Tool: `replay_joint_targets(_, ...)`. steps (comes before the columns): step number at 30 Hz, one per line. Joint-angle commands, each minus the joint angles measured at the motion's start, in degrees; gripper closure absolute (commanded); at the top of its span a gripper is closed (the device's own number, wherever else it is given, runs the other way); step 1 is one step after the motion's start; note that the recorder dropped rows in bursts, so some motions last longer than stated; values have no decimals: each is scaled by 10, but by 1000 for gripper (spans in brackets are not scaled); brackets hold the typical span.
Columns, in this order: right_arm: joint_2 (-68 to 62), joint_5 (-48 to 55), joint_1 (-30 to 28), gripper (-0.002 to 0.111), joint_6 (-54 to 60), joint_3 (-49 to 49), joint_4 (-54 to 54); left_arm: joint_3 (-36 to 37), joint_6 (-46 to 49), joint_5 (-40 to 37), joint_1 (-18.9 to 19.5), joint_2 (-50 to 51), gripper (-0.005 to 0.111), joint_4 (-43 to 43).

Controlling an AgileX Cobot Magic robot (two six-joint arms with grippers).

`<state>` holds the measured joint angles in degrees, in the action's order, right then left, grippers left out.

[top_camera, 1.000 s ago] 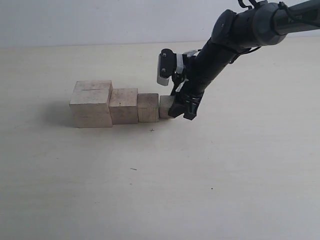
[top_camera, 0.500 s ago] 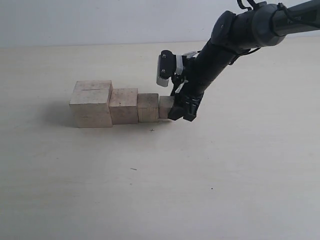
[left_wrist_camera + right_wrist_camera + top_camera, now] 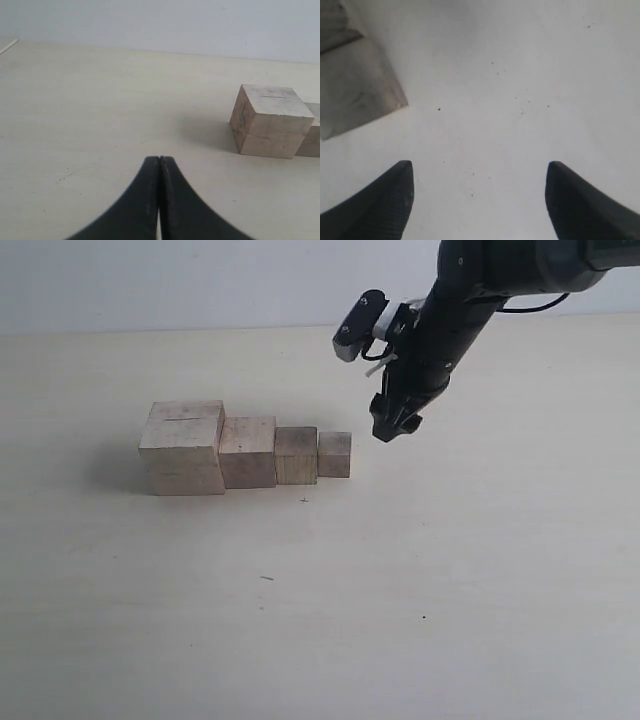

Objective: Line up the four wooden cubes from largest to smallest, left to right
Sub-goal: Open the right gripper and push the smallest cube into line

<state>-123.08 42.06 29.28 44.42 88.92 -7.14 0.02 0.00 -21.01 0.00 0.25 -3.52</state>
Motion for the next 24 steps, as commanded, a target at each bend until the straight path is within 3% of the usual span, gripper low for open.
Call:
replay_joint_targets(1, -27, -36, 0, 38, -14, 1, 0, 0, 0, 8, -3, -2, 107, -1)
replay_joint_targets(14, -50, -63, 0, 38, 52, 1, -123, 0, 0, 8, -3, -2, 107, -1)
replay_joint_targets(24, -50, -62, 0, 38, 53, 1, -122, 0, 0, 8, -3, -2, 107, -1)
